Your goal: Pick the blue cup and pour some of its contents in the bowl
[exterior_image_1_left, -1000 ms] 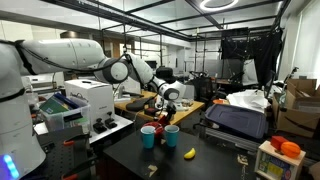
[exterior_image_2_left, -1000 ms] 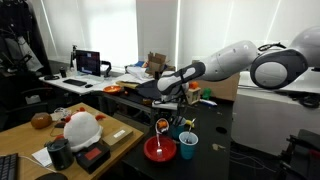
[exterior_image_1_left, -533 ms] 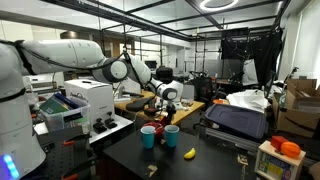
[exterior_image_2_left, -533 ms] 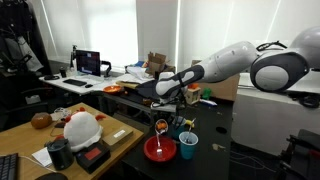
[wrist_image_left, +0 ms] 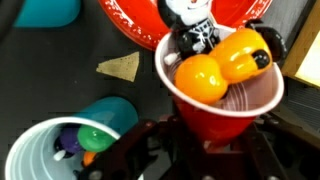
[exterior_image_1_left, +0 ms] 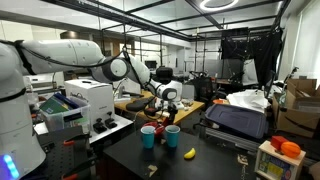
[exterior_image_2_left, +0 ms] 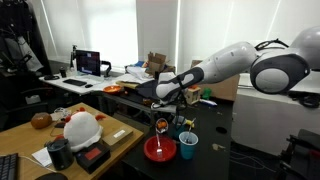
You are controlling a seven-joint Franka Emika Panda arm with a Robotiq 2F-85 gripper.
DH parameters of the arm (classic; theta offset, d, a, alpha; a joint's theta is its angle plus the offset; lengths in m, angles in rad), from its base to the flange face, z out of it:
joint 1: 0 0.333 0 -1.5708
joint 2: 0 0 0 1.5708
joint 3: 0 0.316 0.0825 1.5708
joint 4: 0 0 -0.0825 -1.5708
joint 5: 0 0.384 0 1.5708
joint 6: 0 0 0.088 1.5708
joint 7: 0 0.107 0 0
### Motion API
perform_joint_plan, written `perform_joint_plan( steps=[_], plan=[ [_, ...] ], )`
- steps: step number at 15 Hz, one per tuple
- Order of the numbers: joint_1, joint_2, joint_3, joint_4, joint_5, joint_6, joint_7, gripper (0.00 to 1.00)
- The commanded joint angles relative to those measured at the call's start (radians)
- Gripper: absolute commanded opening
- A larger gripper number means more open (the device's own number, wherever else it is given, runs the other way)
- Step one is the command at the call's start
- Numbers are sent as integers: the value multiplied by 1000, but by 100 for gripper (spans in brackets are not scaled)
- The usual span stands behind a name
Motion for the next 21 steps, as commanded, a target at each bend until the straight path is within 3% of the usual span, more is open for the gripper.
perform_joint_plan(
  steps=[1,14,21],
  plan=[
    [37,-50,-39,-95,-14,56,30,8],
    [100,-182,-69,-336,-1,124,-13,8],
    [147,-281,-88,-524,-6,240,-9,8]
  ],
)
